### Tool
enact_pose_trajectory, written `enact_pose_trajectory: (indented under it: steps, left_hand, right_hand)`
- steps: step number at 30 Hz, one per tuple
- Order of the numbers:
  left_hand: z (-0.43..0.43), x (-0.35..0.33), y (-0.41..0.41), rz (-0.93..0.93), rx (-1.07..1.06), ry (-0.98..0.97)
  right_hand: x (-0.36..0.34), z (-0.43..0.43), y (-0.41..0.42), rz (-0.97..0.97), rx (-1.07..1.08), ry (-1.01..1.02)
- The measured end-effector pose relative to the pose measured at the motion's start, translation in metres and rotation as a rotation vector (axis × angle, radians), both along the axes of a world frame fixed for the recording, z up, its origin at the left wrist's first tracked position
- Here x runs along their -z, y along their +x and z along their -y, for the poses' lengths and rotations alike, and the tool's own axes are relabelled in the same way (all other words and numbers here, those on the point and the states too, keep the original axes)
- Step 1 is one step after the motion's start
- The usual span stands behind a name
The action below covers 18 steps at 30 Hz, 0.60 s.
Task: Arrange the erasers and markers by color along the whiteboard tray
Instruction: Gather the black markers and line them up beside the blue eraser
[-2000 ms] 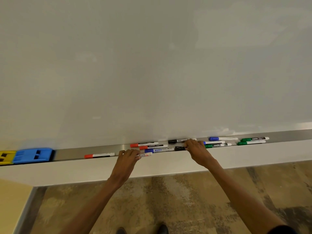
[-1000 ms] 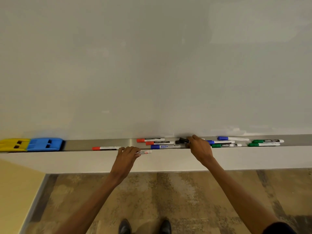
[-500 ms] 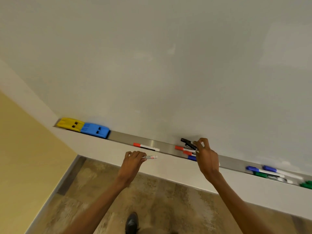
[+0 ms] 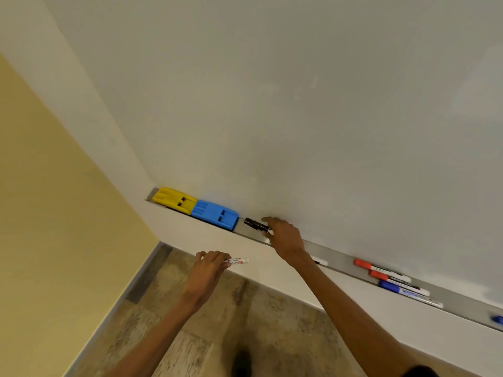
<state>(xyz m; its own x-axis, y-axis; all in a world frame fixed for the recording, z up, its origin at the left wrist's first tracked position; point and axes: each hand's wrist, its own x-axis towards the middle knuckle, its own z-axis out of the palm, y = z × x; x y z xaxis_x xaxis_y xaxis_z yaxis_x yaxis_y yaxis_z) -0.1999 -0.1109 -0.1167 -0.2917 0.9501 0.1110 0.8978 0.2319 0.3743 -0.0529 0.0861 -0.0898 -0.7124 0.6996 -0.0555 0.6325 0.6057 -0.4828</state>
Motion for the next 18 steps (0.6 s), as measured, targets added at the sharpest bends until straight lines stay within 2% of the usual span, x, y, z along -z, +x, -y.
enact_pose_trajectory:
  steps: [8,18]
  left_hand:
    - [0.001,0.003,-0.049,-0.001,-0.022,-0.005]
    - [-0.029,0.000,-0.061,-0.030,0.025,0.033]
  right_hand:
    - [0.029,0.001,-0.038,0.064,0.028,-0.057]
    - [0.036,-0.001,-0.037,0.015,0.045,-0.133]
